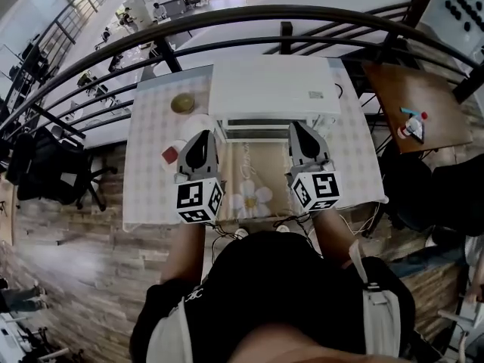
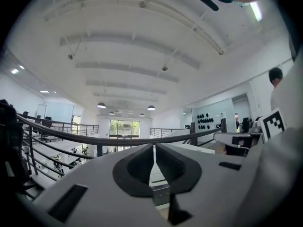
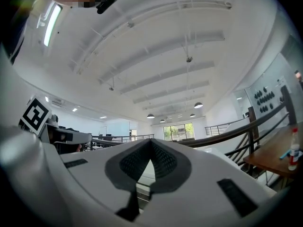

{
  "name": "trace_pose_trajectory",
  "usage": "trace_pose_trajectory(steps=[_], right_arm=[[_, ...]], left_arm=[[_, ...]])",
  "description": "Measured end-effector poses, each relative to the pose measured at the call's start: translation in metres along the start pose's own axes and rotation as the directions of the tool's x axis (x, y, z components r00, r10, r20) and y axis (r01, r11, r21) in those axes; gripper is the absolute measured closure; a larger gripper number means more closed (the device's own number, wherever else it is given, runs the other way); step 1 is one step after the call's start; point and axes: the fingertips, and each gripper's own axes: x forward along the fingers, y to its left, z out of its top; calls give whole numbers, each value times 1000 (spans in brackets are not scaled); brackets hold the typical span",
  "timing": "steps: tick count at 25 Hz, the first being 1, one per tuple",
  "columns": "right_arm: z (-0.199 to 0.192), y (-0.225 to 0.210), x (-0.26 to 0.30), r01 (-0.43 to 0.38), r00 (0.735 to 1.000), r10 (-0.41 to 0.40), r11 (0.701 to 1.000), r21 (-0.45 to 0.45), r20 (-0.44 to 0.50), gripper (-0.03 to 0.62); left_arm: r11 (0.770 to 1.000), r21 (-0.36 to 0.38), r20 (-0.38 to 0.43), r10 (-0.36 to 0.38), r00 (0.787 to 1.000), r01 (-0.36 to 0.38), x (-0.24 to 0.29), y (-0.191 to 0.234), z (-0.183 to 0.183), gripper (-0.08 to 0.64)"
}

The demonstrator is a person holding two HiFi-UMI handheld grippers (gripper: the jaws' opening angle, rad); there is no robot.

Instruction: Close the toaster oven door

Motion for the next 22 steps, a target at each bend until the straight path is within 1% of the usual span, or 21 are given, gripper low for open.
trace_pose_trajectory(steps=[2, 5, 7, 14, 22], right_arm=[[-1, 2, 0, -4, 1000, 4, 1000, 1, -1, 589], [-2, 3, 0, -13, 1000, 13, 1000, 1, -6, 589], [-2, 6, -2, -20, 1000, 20, 1000, 2, -2, 589], [-1, 13, -5, -41, 999, 41, 999, 2, 4, 589], [-3, 13, -10, -56, 998, 56, 998, 16, -4, 589]], left_arm=[[1000, -9, -2, 5, 1000, -5, -2, 3, -3, 535], [999, -6, -7, 35, 999, -35, -6, 7, -7, 535], [999, -5, -13, 43, 999, -43, -8, 7, -9, 535], [999, 9, -8, 52, 999, -51, -13, 2, -7, 535], [998, 9, -11, 55, 998, -55, -17, -5, -10, 535]])
